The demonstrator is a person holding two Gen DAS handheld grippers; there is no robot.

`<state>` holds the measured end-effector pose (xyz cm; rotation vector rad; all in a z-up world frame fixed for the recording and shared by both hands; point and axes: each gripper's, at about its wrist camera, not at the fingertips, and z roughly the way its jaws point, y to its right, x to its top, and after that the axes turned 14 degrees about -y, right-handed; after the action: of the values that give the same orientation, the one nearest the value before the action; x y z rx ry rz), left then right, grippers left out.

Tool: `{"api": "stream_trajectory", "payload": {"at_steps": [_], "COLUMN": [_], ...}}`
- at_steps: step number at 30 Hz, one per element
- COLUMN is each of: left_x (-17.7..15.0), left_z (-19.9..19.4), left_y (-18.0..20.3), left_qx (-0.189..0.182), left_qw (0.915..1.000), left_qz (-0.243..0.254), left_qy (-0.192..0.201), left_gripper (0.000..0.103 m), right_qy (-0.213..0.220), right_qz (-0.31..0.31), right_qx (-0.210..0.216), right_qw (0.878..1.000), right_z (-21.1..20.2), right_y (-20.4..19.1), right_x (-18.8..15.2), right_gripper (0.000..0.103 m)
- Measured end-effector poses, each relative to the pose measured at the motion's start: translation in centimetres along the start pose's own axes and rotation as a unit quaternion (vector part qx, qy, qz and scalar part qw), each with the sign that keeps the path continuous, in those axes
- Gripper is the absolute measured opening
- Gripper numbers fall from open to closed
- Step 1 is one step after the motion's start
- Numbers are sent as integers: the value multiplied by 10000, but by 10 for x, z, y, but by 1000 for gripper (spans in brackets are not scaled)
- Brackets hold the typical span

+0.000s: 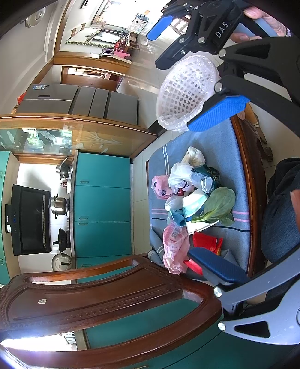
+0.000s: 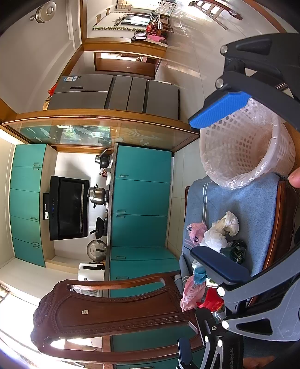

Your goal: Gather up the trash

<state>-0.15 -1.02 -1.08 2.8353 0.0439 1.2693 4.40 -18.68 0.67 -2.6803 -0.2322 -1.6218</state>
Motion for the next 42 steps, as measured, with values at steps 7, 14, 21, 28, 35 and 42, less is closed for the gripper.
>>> {"api": "stream_trajectory", "payload": {"at_steps": [7,14,21,28,35,42], "left_x": [-2,-3,-4,-2,-1,-1], "left_z": [1,1,1,2,2,1], "left_y": [2,3,4,4,4,4], "left_qx": [-2,-5,-14,-29,-32,-33], "left_qw": [10000,10000,10000,10000,10000,10000], "left_qz": [9,14,19,17,20,12], "left_qy": [-11,-36,-52,-76,-71,-92], "left_gripper": [100,100,100,100,100,100], "right_qy": [12,12,16,45,54,59], "right_qz": [-6,-1,1,-3,-17,-20], "right_qx": [33,43,54,65,61,62], "right_qw": [10000,10000,10000,10000,10000,10000], "right_z": [-2,-2,-3,-1,-1,-1], "right_y": [-1,0,0,1,0,-2], "right_x": [0,0,0,1,2,2], "right_gripper": [100,100,100,100,100,100]}}
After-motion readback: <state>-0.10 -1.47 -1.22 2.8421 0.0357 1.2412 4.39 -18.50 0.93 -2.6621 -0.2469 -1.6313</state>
